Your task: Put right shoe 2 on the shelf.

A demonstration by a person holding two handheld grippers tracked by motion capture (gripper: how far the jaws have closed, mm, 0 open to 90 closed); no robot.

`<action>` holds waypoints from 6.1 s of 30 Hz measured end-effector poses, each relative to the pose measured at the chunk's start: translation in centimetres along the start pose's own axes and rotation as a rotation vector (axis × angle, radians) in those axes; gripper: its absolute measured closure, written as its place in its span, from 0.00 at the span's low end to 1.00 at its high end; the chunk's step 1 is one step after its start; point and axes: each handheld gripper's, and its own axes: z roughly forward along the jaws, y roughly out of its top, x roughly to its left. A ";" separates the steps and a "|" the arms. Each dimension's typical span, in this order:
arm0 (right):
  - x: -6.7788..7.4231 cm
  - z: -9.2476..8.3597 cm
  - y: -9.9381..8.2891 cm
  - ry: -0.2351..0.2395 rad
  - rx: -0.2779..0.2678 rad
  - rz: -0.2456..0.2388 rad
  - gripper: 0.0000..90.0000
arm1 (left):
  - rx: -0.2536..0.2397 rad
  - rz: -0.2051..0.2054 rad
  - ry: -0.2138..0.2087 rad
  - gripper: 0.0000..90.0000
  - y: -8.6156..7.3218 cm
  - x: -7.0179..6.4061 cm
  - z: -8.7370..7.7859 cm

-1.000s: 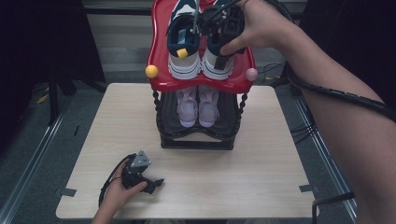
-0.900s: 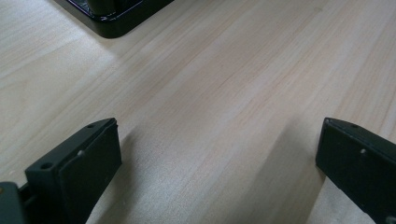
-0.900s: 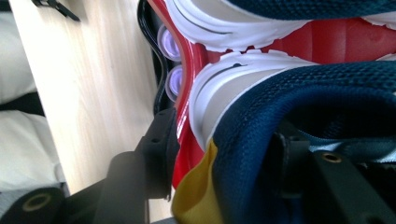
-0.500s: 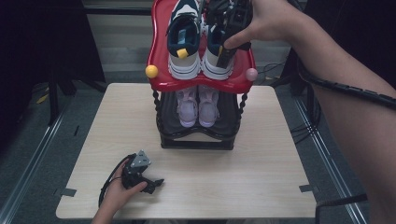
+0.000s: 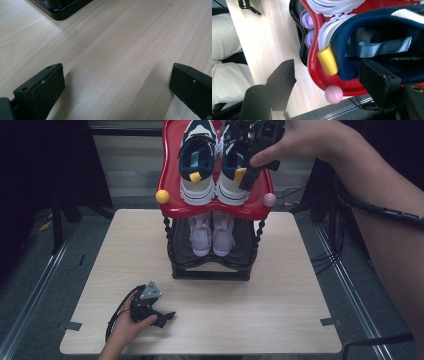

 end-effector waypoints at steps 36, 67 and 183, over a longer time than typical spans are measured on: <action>1.4 1.8 -4.6 0.090 0.030 0.013 0.16 | -0.004 0.000 -0.006 0.00 0.0 0.1 0.0; 3.2 4.8 -11.0 0.116 0.056 0.057 0.16 | -0.005 0.000 -0.008 0.00 0.0 0.1 0.0; 10.1 29.0 -21.0 0.233 0.017 0.239 0.16 | -0.003 0.002 -0.004 0.00 0.0 0.1 0.0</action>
